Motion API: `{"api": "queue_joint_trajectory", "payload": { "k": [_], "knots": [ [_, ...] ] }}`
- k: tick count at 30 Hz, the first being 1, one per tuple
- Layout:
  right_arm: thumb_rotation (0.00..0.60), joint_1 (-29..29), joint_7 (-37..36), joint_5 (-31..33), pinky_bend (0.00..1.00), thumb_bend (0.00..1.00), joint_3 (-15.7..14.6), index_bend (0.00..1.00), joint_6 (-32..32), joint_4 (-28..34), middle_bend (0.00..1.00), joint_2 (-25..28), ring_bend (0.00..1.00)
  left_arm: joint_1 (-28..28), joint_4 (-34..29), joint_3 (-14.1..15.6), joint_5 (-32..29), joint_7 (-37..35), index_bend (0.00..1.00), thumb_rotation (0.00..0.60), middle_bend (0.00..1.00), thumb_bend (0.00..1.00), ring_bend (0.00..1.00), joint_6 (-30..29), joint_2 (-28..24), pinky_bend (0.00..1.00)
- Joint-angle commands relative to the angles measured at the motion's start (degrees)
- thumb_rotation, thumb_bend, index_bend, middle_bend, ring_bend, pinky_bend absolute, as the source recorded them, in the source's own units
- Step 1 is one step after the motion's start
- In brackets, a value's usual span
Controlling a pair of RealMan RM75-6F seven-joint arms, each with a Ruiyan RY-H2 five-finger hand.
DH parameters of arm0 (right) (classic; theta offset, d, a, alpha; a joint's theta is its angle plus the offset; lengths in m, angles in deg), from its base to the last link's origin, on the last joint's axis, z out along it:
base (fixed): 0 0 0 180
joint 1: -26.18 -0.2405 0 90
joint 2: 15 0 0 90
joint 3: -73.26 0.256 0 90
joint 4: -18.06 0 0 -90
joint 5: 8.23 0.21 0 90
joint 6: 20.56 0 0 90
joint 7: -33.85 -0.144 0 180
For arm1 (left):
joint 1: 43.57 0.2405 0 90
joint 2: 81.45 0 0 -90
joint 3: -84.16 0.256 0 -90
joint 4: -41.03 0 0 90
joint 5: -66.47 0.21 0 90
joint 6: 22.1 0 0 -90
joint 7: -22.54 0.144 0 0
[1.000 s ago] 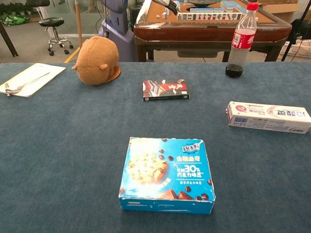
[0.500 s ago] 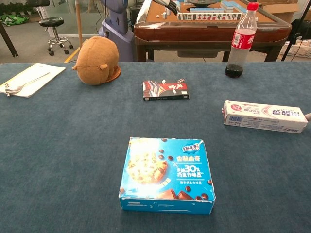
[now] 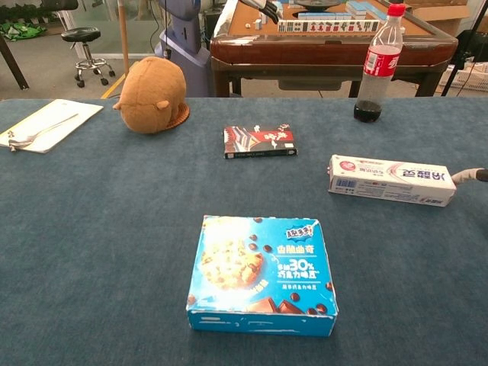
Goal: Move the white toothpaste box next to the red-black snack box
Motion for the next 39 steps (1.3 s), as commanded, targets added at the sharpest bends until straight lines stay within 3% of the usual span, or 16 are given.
{"api": "queue_joint_trajectory", "payload": {
  "k": [1, 17, 39],
  "knots": [
    [0.600, -0.82, 0.64, 0.50, 0.99, 0.84, 0.49, 0.09, -0.03, 0.30, 1.00, -0.51, 1.00, 0.00, 0.02, -0.01, -0.02, -0.06, 0.63, 0.600, 0.84, 0.10, 0.59, 0.02, 0.00, 0.54],
    [0.600, -6.27, 4.95, 5.26, 0.99, 0.86, 2.05, 0.09, 1.23, -1.04, 1.00, -5.56, 1.00, -0.02, 0.17, 0.03, -0.43, -0.51, 0.63, 0.600, 0.84, 0.10, 0.59, 0.48, 0.02, 0.54],
    [0.600, -11.40, 6.66, 6.69, 0.99, 0.86, 3.30, 0.09, 1.10, -1.07, 1.00, -10.34, 1.00, -0.09, 0.43, -0.33, -0.90, -0.25, 0.63, 0.600, 0.84, 0.10, 0.59, 0.59, 0.34, 0.54]
  ]
}}
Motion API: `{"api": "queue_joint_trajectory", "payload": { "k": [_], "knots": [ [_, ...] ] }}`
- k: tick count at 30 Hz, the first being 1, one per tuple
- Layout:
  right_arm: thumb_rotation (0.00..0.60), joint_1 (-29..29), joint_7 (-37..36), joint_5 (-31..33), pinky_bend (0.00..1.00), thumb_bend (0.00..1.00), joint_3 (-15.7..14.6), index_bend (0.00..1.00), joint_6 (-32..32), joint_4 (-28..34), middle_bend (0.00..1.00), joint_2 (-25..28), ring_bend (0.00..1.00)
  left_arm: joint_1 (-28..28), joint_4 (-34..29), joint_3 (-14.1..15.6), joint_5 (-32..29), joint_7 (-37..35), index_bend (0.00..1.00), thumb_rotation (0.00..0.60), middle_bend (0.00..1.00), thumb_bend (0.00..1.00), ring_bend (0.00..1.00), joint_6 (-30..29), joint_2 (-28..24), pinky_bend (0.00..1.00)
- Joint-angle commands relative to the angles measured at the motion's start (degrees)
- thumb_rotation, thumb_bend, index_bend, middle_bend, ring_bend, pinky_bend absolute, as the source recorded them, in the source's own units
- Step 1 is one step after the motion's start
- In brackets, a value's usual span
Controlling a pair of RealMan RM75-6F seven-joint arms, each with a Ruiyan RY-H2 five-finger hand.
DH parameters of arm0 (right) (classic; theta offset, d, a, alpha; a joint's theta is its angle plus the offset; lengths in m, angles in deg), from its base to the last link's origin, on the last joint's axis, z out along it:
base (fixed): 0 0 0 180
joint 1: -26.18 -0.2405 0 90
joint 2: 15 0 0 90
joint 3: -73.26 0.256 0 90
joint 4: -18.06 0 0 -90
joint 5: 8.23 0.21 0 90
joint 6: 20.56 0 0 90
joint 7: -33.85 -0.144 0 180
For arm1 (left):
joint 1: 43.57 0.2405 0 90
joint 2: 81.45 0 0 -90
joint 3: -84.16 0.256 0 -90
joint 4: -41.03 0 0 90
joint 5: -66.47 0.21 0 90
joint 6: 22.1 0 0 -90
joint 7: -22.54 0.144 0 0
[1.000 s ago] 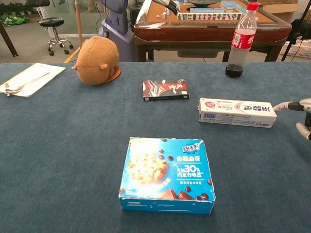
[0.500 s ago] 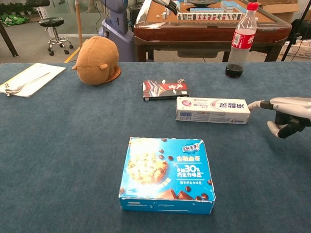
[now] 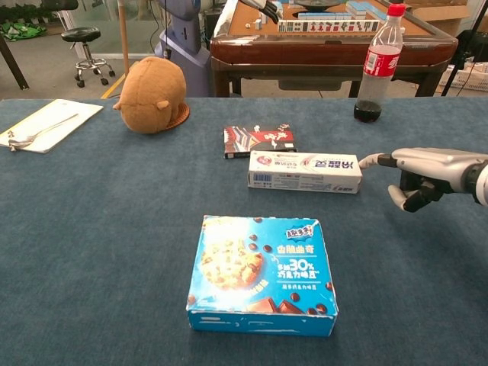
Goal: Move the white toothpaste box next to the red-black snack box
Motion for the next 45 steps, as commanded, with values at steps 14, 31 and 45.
{"api": "queue_joint_trajectory", "payload": {
  "k": [14, 31, 45],
  "knots": [
    [0.600, -2.85, 1.38, 0.45, 0.99, 0.86, -0.21, 0.09, -0.28, -0.33, 1.00, -3.52, 1.00, 0.16, 0.25, -0.25, -0.43, -0.67, 0.63, 0.600, 0.84, 0.10, 0.59, -0.31, -0.19, 0.54],
    [0.600, -0.95, 2.01, -2.88, 0.99, 0.85, -2.64, 0.09, -5.32, 6.63, 1.00, 2.36, 0.98, 0.10, 0.34, -0.08, -0.27, -0.34, 0.63, 0.600, 0.84, 0.10, 0.59, 0.11, -0.03, 0.54],
    [0.600, 10.46, 0.13, -16.66, 0.76, 0.26, -9.48, 0.15, -20.85, 21.42, 0.54, 19.67, 0.54, -0.04, -0.29, -0.10, 0.52, 1.28, 0.63, 0.600, 0.84, 0.10, 0.59, -0.20, 0.20, 0.54]
  ]
}}
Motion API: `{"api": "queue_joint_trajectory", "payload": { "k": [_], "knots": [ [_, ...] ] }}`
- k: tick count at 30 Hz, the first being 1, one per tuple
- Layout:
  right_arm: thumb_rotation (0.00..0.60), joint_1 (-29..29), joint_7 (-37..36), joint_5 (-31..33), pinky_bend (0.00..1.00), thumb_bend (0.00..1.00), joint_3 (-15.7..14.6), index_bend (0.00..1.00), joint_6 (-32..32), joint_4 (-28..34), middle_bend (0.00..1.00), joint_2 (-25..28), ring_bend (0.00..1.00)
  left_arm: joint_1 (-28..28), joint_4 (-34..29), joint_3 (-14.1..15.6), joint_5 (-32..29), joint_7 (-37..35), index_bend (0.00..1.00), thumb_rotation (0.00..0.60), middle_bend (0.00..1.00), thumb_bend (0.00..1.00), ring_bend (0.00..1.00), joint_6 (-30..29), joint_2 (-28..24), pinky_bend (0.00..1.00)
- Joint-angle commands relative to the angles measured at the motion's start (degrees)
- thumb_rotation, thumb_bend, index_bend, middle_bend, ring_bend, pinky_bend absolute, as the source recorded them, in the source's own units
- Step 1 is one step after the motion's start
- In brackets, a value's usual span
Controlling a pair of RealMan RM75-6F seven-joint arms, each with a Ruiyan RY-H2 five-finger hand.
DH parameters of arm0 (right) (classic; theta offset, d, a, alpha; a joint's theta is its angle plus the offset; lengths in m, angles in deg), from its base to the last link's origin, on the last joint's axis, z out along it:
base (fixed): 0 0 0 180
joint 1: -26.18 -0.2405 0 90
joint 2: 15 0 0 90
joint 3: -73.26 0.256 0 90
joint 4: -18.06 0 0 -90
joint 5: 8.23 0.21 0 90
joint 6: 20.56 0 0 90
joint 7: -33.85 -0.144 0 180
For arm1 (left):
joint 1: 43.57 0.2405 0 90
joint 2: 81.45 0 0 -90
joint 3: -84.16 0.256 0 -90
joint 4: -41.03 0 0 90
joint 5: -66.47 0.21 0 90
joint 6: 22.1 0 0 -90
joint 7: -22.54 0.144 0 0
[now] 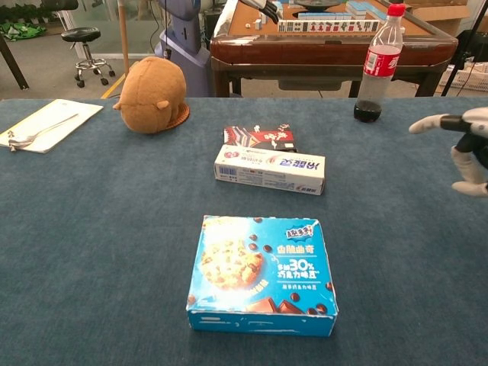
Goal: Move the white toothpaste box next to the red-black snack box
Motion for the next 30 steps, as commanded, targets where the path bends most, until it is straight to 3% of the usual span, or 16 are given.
{"api": "queue_joint_trajectory", "payload": {
  "k": [1, 6, 15, 24, 30],
  "knots": [
    [0.600, 4.64, -2.21, -6.39, 0.73, 0.26, -2.84, 0.15, -5.17, 3.41, 0.53, 3.98, 0.52, 0.09, -0.18, -0.08, 0.07, 0.12, 0.63, 0.600, 0.84, 0.10, 0.59, -0.33, -0.05, 0.54],
    [0.600, 10.54, -7.18, -16.66, 0.57, 0.23, -6.31, 0.15, -12.24, 3.61, 0.44, 6.79, 0.41, 0.32, -0.37, -0.19, 0.43, 0.23, 0.62, 0.600, 0.84, 0.10, 0.59, -1.20, -0.09, 0.54],
    [0.600, 21.32, -13.46, -30.72, 0.43, 0.23, -10.20, 0.16, -26.71, -1.95, 0.42, 6.97, 0.37, 0.63, -0.36, -0.50, 0.62, 0.02, 0.62, 0.600, 0.83, 0.10, 0.58, -2.34, -0.10, 0.54],
    [0.600, 26.43, -18.69, -35.78, 0.42, 0.24, -10.10, 0.20, -32.48, -5.67, 0.42, 7.52, 0.37, 0.60, -0.46, -0.46, 1.03, 0.22, 0.61, 0.600, 0.81, 0.10, 0.58, -2.48, -0.06, 0.54],
    [0.600, 27.12, -20.29, -35.19, 0.42, 0.24, -9.15, 0.20, -30.69, -6.40, 0.42, 7.98, 0.37, 0.13, -0.56, -0.46, 1.50, 0.73, 0.61, 0.600, 0.81, 0.10, 0.58, -1.95, 0.21, 0.54]
  ]
}}
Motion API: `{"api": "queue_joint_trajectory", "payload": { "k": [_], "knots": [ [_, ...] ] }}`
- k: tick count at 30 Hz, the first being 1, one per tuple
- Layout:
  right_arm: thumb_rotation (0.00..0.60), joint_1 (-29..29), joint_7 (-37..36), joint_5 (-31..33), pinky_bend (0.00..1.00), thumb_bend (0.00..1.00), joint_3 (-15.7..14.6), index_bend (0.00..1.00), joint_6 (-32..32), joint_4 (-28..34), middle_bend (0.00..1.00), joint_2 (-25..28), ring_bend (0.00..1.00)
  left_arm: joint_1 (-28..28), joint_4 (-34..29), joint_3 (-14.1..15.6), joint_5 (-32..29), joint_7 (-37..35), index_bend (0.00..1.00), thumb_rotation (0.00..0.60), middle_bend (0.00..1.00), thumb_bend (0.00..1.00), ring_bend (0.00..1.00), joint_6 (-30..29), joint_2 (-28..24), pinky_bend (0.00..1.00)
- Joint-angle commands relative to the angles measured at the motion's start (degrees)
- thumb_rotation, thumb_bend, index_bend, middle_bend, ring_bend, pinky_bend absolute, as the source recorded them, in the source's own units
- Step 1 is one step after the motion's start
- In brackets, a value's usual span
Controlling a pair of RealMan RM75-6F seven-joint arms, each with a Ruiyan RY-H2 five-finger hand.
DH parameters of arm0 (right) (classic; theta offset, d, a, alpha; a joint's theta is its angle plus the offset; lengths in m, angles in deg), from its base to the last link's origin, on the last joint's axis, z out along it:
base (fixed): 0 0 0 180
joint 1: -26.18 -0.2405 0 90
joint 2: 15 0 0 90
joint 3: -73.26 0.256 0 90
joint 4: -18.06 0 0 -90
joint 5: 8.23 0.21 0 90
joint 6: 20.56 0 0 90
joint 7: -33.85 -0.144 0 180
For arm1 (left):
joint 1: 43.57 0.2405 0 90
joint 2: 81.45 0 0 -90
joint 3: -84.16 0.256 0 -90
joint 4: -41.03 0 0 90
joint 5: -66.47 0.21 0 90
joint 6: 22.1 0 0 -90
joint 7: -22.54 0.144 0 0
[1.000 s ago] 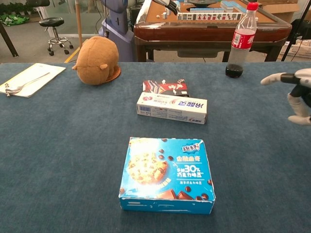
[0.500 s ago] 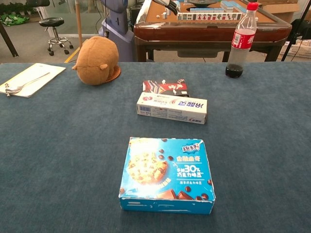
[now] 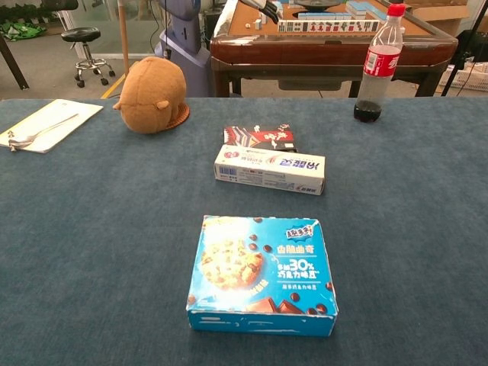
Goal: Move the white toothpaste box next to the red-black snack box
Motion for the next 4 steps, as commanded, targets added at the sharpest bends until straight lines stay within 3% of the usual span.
{"api": "queue_joint_trajectory", "payload": {
  "k": [1, 4],
  "knots": [
    [0.600, 0.20, -0.75, 0.95, 0.42, 0.24, 0.63, 0.20, 1.64, -0.16, 0.42, 0.32, 0.37, -0.24, -0.05, -0.04, 0.17, 0.21, 0.61, 0.600, 0.81, 0.10, 0.58, 0.23, 0.16, 0.54],
    [0.600, 0.24, -0.98, 1.46, 0.42, 0.24, 1.14, 0.21, 3.01, -0.18, 0.42, 0.42, 0.37, -0.50, -0.14, -0.05, 0.32, 0.33, 0.61, 0.600, 0.81, 0.10, 0.58, 0.54, 0.33, 0.54]
  ]
}}
